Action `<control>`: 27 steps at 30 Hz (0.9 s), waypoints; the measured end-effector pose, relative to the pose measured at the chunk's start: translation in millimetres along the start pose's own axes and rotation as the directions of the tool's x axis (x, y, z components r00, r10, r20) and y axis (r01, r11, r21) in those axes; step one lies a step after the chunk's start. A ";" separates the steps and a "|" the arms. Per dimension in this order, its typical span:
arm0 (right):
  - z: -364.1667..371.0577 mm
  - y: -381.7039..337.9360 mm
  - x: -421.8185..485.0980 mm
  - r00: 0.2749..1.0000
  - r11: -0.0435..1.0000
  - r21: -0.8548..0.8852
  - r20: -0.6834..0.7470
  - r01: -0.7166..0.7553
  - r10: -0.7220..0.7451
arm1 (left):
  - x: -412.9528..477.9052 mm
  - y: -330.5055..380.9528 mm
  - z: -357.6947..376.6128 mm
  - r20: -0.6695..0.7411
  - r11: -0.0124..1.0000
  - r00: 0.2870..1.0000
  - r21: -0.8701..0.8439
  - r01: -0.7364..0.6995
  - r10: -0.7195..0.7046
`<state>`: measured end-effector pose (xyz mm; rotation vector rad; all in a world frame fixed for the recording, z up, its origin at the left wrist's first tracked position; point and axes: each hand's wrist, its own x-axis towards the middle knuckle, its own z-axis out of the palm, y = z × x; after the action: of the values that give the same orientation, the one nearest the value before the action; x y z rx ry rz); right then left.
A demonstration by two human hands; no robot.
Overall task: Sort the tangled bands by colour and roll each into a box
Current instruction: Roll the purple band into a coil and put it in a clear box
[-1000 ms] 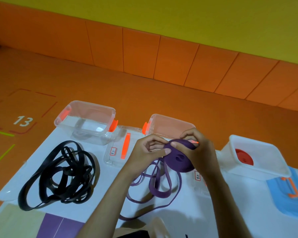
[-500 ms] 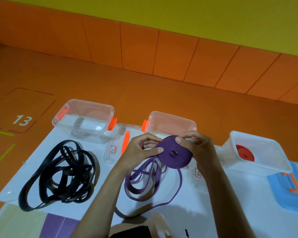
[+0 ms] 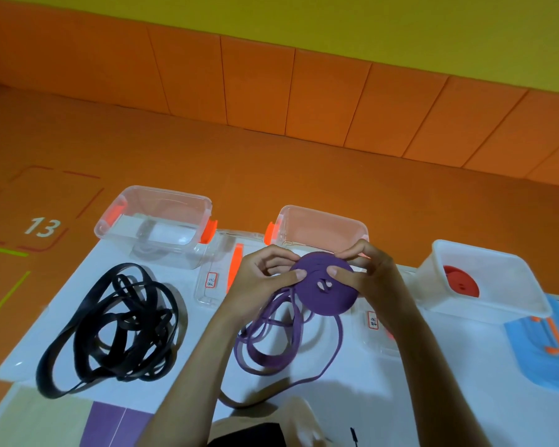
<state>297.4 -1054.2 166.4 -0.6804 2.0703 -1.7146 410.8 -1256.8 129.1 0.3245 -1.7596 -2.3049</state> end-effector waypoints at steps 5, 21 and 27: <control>3.5 3.2 0.3 0.990 0.993 -0.050 -0.089 0.109 -0.114 | -0.3 -1.9 4.1 -0.045 1.000 0.999 -0.004 -0.009 0.009; 2.8 4.3 0.9 0.958 0.922 -0.264 0.043 0.283 -0.282 | -4.6 6.7 6.0 -0.106 0.997 0.991 0.014 -0.076 0.077; 7.0 0.4 -8.6 0.982 0.970 -0.163 -0.015 0.182 -0.186 | -5.3 8.4 10.6 -0.057 0.999 0.998 0.040 0.012 -0.009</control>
<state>308.3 -1054.7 164.4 -0.9282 2.2461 -1.6737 412.9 -1247.6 140.2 0.4032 -1.7830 -2.2468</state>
